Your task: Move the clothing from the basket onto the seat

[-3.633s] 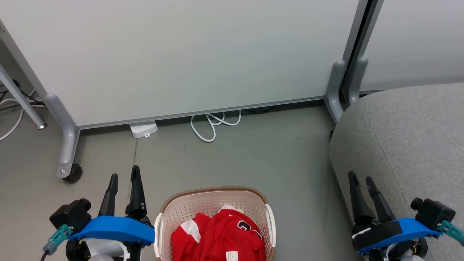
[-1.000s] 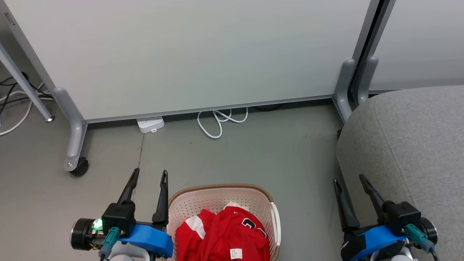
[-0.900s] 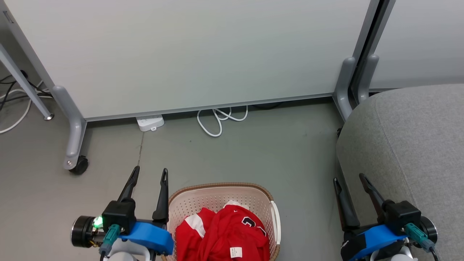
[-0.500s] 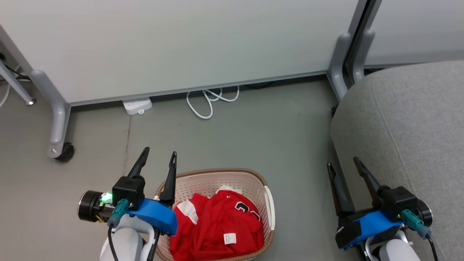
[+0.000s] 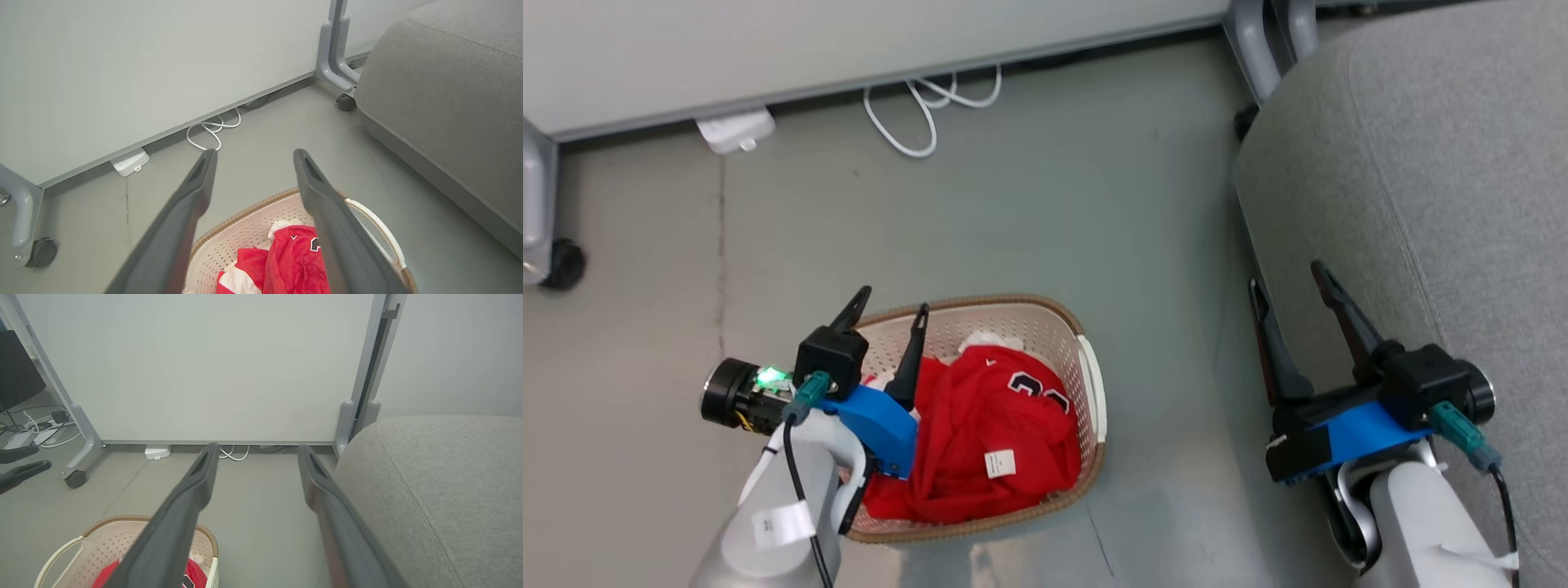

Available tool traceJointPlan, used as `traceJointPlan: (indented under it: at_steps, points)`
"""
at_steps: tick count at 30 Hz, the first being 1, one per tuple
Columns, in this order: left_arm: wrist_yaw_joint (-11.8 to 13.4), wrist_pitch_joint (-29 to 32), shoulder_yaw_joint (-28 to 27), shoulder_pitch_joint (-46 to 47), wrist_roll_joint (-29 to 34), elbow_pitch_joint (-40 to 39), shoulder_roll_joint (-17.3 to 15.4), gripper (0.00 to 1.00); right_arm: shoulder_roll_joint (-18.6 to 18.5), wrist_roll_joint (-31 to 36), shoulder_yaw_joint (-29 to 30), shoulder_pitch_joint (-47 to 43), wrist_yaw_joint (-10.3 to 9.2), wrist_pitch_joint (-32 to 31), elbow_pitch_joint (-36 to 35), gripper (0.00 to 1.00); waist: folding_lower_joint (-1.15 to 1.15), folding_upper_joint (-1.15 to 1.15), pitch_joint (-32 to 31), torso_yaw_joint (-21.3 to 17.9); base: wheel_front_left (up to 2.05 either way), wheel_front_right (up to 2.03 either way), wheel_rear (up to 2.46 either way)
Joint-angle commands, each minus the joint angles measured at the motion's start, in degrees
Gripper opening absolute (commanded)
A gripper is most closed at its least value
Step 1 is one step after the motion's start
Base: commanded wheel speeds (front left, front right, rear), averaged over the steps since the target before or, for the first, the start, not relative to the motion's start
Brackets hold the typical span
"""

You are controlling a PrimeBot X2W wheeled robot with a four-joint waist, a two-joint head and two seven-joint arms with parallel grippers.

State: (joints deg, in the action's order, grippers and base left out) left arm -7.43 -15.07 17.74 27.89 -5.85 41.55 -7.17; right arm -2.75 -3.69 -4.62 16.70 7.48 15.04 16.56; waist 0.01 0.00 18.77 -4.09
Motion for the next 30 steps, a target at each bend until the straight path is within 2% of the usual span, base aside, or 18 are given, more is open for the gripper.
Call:
traceJointPlan:
  at_steps: [1,8,17,25,30]
  points:
    - [-0.05,-0.17,1.1,2.22,-0.7,1.59,-0.8,1.0,-0.24,-0.44,-0.08,1.68,0.03,0.21,-0.54,1.0,-0.01,0.0,4.18,-2.21,0.0,0.0,0.0]
    - [-0.06,-0.17,6.63,8.26,-3.42,10.05,-2.34,1.0,-0.22,-0.74,0.33,4.68,0.03,0.22,-2.04,1.0,-0.01,0.0,10.3,-4.18,0.0,0.0,0.0]
    - [-0.07,0.32,14.17,15.81,-7.92,22.25,-2.05,1.0,-0.22,0.0,1.17,8.66,0.03,0.22,-4.22,1.0,-0.01,0.0,18.14,-4.88,0.0,0.0,0.0]
    - [-0.07,4.39,20.84,21.01,-12.59,27.92,-2.63,1.0,-0.22,0.33,0.65,12.17,0.03,0.21,-5.99,1.0,-0.01,0.0,24.68,-5.41,0.0,0.0,0.0]
    - [-0.07,7.49,23.11,22.24,-15.4,28.92,-2.95,1.0,-0.22,0.57,0.77,13.1,0.03,0.22,-6.61,1.0,-0.01,0.0,26.94,-5.59,0.0,0.0,0.0]
